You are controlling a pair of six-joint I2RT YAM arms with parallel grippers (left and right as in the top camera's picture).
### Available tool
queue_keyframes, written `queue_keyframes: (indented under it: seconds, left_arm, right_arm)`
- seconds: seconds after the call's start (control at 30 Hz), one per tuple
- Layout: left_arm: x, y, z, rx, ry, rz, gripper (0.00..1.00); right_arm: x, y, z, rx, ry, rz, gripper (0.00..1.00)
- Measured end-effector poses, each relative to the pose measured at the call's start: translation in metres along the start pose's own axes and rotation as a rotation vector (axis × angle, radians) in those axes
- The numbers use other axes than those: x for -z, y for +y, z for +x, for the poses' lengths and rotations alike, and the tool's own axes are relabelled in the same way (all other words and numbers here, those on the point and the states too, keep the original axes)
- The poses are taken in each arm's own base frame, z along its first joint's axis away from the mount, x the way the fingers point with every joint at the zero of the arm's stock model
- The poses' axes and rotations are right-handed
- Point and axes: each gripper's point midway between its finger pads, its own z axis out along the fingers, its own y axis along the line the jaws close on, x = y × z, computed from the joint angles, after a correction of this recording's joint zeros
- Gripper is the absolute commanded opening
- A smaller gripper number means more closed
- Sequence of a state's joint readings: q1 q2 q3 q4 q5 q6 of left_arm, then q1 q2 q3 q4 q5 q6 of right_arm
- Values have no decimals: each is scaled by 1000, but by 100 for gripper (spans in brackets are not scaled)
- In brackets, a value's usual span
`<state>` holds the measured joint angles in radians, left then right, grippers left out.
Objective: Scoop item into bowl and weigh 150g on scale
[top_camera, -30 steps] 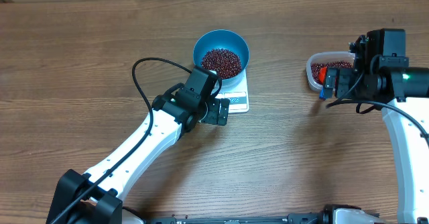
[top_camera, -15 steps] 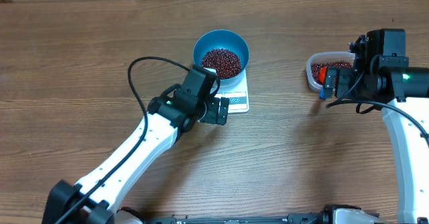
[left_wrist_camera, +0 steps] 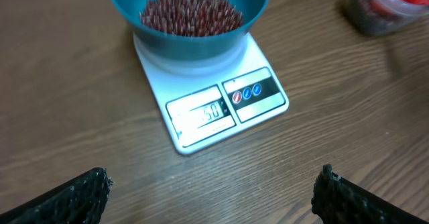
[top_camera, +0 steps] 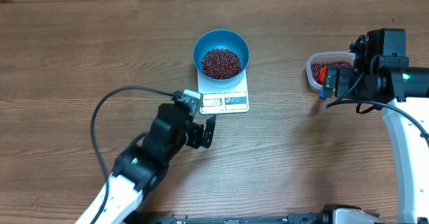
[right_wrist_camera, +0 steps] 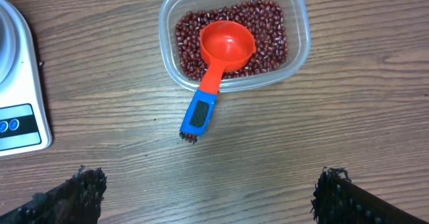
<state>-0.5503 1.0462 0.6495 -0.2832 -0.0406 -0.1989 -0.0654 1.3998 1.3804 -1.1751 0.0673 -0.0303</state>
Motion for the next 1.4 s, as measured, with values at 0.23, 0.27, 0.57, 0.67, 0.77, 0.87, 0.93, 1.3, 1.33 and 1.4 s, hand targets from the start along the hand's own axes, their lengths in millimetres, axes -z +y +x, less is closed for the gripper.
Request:
queue_keyframes:
  seconds: [0.23,0.27,0.57,0.67,0.77,0.87,0.93,1.3,1.33,1.4]
  left_arm:
    - [59,26,-36,-32,-264,-46,100]
    - [63,34,-37,-26,-291,-67,99]
    - [77,73,-32,-27,-568,-139,100]
    - [82,76,-29,-46,-648,-146,100]
    - [92,81,-26,-62,-742,-173,100]
    - [98,90,-18,-63,-803,-213,100]
    - [99,98,-11,-54,-800,-243,100]
    - [92,141,37,43,-635,-403,100]
    - [90,144,45,55,-609,-414,100]
    - [95,146,44,57,-623,-432,100]
  right_arm:
    - [0,0,0,0,0,0,100]
    - [0,0,0,-1,0,1,100]
    - [0,0,0,0,0,0,100]
    - [0,0,0,0,0,0,100]
    - [0,0,0,0,1,0,100]
    - [0,0,0,0,1,1,100]
    - [0,0,0,0,0,0,100]
    - [0,0,0,0,1,0,100]
    - [0,0,0,0,0,1,100]
    - [0,0,0,0,-1,0,100]
